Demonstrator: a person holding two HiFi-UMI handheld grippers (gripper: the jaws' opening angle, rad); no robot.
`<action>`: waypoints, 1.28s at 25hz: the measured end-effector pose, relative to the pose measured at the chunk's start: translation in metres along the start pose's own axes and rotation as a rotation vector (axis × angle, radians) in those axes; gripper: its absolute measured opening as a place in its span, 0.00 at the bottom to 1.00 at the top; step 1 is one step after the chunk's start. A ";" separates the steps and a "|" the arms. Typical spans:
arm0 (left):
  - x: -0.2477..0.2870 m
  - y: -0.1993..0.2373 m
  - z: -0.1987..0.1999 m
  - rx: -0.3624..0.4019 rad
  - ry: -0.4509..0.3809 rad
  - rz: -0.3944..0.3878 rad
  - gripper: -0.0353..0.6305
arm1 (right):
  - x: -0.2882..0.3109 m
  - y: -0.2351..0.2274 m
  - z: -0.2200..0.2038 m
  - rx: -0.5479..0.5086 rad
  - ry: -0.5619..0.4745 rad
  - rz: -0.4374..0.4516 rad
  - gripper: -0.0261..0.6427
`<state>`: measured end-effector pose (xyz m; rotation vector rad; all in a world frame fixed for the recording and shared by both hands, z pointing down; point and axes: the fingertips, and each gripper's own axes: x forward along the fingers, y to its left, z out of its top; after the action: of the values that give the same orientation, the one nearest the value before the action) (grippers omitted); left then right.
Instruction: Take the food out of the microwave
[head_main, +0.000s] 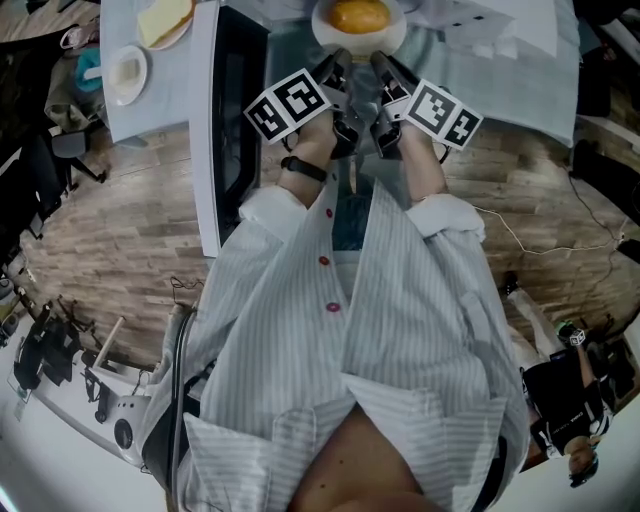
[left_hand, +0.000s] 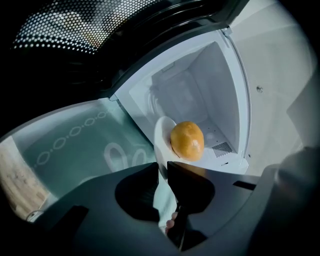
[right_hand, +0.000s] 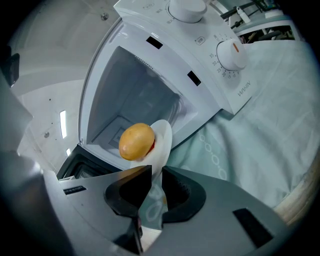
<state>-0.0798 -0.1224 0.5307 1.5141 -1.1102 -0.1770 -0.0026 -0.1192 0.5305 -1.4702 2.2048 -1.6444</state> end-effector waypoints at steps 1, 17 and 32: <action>0.000 -0.001 -0.001 0.002 0.000 0.000 0.15 | -0.002 -0.001 0.000 0.001 0.000 0.000 0.16; -0.008 -0.022 -0.023 0.005 -0.050 -0.010 0.15 | -0.030 -0.004 0.006 -0.028 0.012 0.044 0.16; -0.037 -0.046 -0.045 -0.012 -0.142 -0.009 0.15 | -0.065 0.008 0.004 -0.079 0.055 0.122 0.16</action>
<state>-0.0458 -0.0722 0.4890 1.5143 -1.2124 -0.3011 0.0305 -0.0779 0.4910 -1.2929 2.3625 -1.5965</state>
